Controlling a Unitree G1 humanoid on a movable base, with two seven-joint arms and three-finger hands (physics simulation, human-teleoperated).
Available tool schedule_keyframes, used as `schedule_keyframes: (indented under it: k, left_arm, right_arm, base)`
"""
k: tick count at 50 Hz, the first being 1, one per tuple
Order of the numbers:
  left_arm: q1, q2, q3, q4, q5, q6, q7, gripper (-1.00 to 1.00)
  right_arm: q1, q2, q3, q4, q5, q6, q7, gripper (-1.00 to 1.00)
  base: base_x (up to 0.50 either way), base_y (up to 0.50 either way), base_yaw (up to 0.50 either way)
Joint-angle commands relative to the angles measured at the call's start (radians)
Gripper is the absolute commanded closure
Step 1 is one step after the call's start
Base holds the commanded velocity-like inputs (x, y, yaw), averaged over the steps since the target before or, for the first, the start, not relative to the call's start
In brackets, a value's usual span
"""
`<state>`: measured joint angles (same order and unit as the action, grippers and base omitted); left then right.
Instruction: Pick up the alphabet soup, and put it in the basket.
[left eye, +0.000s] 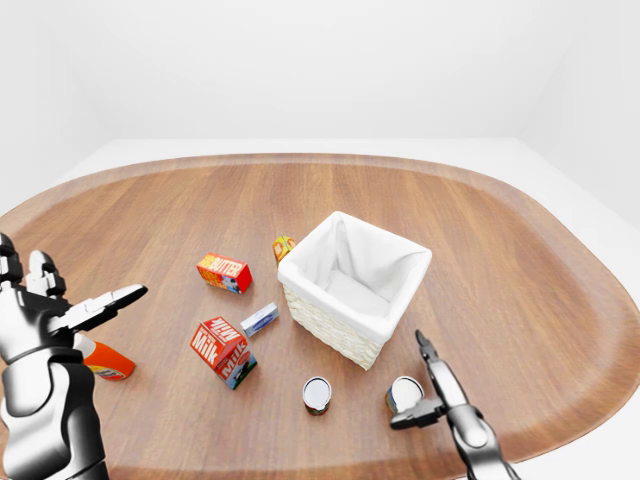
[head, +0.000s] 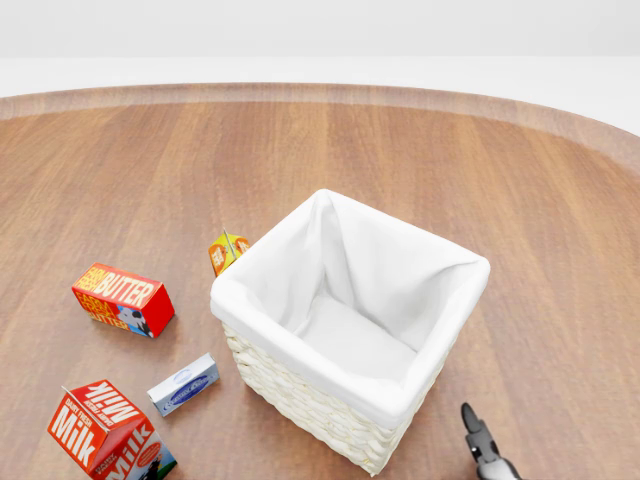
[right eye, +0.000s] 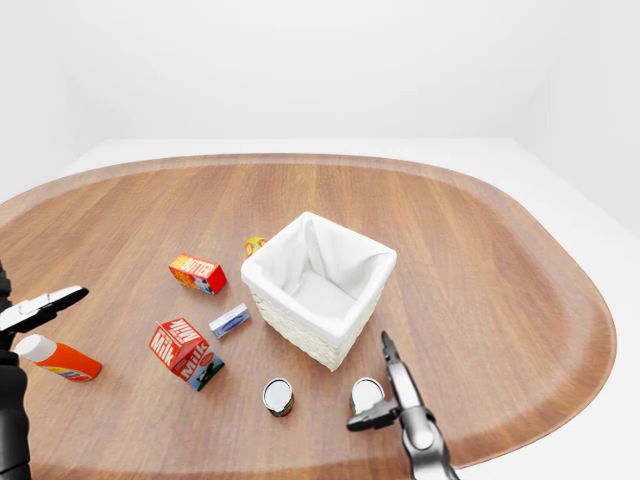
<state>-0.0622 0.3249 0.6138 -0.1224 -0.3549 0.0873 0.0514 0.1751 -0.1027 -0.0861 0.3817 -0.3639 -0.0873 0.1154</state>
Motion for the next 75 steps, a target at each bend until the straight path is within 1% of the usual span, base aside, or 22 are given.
schedule_keyframes:
  k: [1, 4, 9, 17, 24, 26, 27, 28, 29, 30, 31, 35, 43, 55, 65, 68, 75]
  left_arm:
    - [0.002, -0.002, 0.002, -0.005, 0.0, 0.0, -0.002, -1.0]
    - [0.004, -0.002, 0.003, -0.013, 0.0, 0.0, -0.001, -1.0]
    - [0.001, -0.003, 0.002, -0.002, 0.002, 0.0, -0.004, -1.0]
    - [0.003, -0.002, 0.003, -0.01, 0.0, 0.0, -0.002, -1.0]
    - [0.003, -0.003, 0.005, -0.018, 0.001, 0.0, -0.001, -1.0]
    - [0.003, -0.003, 0.005, -0.018, 0.002, 0.0, -0.001, -1.0]
    - [0.003, -0.003, 0.005, -0.018, 0.002, 0.0, -0.002, -1.0]
    - [0.003, -0.003, 0.005, -0.018, 0.002, 0.0, -0.002, -1.0]
    - [0.003, -0.003, 0.005, -0.018, 0.002, 0.0, -0.002, -1.0]
    - [0.003, -0.003, 0.005, -0.018, 0.002, 0.0, -0.002, -1.0]
    - [0.002, -0.003, 0.005, -0.018, 0.002, 0.0, -0.002, -1.0]
    - [0.002, -0.003, 0.005, -0.018, 0.002, 0.0, -0.002, -1.0]
    - [0.003, -0.003, 0.005, -0.018, 0.002, 0.0, -0.002, -1.0]
    - [0.003, -0.003, 0.005, -0.018, 0.002, 0.0, -0.002, -1.0]
    - [0.005, -0.006, 0.005, -0.021, 0.005, 0.0, -0.006, -1.0]
    - [0.004, -0.006, 0.004, -0.017, 0.005, 0.0, -0.006, -1.0]
    - [0.005, -0.005, 0.002, -0.013, 0.005, 0.0, -0.007, -1.0]
  right_arm:
    - [-0.022, -0.005, 0.014, 0.084, -0.005, 0.0, -0.027, -1.0]
    - [-0.031, -0.008, 0.016, 0.117, -0.003, 0.0, -0.036, -1.0]
    - [-0.021, -0.006, 0.02, 0.092, -0.005, 0.0, -0.033, -1.0]
    - [-0.035, -0.01, 0.023, 0.14, -0.004, 0.0, -0.047, -1.0]
    - [-0.033, -0.01, 0.027, 0.138, -0.009, 0.0, -0.052, -1.0]
    - [-0.031, -0.01, 0.026, 0.136, -0.009, 0.0, -0.053, -0.4]
    - [-0.032, -0.011, 0.026, 0.14, -0.009, 0.0, -0.054, -0.05]
    - [-0.035, -0.012, 0.026, 0.146, -0.01, 0.0, -0.057, 0.65]
    - [-0.035, -0.012, 0.026, 0.148, -0.01, 0.0, -0.058, 0.89]
    - [-0.035, -0.012, 0.027, 0.148, -0.01, 0.0, -0.058, 0.89]
    - [-0.04, -0.014, 0.027, 0.159, -0.012, 0.0, -0.061, 1.0]
    - [-0.042, -0.015, 0.028, 0.166, -0.014, 0.0, -0.063, 1.0]
    - [-0.01, -0.013, 0.017, 0.094, -0.004, 0.0, -0.045, 1.0]
    - [0.061, 0.005, -0.025, -0.114, 0.024, 0.0, 0.025, 1.0]
    - [0.12, 0.028, -0.088, -0.315, 0.042, 0.0, 0.102, 1.0]
    - [0.12, 0.032, -0.101, -0.34, 0.041, 0.0, 0.115, 1.0]
    - [0.141, 0.053, -0.134, -0.48, 0.033, 0.0, 0.166, 1.0]
  base:
    - [0.0, 0.0, 0.0]
    - [0.0, 0.0, 0.0]
    - [0.0, 0.0, 0.0]
    - [0.0, 0.0, 0.0]
    - [0.0, 0.0, 0.0]
    - [0.01, 0.0, 0.0]
    - [0.0, 0.0, 0.0]
    - [0.0, 0.0, 0.0]
    - [0.0, 0.0, 0.0]
    - [0.01, 0.0, 0.0]
    - [0.0, 0.0, 0.0]
    - [0.0, 0.0, 0.0]
    - [0.0, 0.0, 0.0]
    - [0.0, 0.0, 0.0]
    - [0.0, 0.0, 0.0]
    - [0.0, 0.0, 0.0]
    - [0.0, 0.0, 0.0]
